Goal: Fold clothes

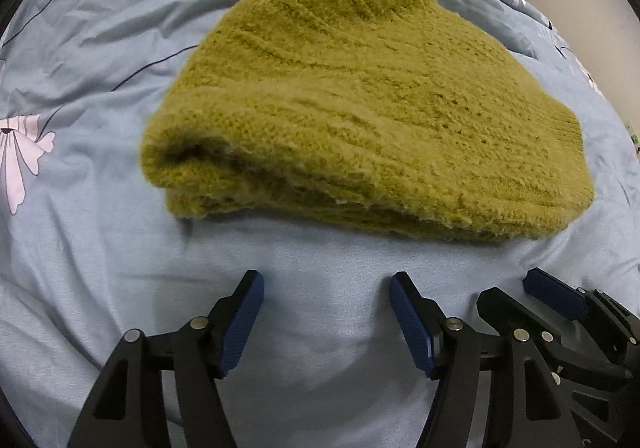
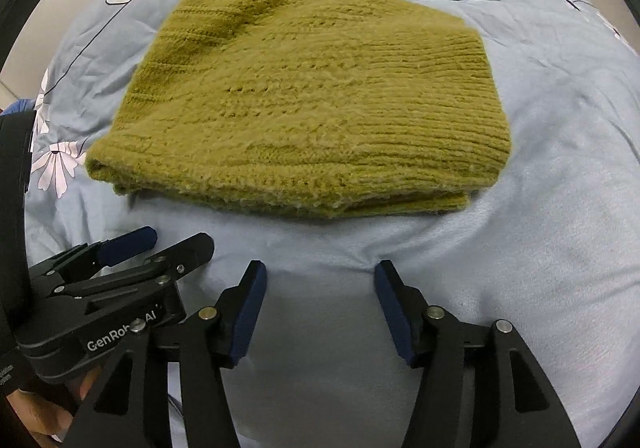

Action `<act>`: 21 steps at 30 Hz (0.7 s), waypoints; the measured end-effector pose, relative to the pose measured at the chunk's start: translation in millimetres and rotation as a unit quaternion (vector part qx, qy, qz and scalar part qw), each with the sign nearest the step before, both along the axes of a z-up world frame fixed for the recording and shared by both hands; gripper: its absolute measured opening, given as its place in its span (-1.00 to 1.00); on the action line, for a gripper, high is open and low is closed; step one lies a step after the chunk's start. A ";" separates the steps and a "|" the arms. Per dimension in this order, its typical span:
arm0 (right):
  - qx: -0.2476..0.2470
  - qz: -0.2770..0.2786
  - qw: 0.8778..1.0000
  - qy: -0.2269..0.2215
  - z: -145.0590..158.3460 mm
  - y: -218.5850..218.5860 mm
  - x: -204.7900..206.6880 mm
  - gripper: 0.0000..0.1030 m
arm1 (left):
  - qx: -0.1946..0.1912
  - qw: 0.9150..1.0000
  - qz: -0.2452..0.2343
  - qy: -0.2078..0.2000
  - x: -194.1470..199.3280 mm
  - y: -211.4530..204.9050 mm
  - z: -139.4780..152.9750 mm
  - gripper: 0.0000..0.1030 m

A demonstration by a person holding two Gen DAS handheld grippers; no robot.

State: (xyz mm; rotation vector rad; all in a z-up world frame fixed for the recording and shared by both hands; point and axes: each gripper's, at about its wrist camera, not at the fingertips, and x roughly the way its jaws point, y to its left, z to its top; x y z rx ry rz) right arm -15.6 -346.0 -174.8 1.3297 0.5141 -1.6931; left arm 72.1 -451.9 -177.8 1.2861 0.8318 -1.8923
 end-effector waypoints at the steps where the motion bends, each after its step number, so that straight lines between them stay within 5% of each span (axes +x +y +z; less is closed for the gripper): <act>1: 0.001 -0.001 1.000 0.002 -0.5 0.1 0.5 0.13 | 0.001 1.000 0.000 0.000 -0.5 -0.6 0.4 0.36; 21: 0.015 0.000 1.000 0.020 -7.5 3.9 7.2 0.14 | 0.024 1.000 -0.002 0.009 9.1 -13.7 -27.0 0.40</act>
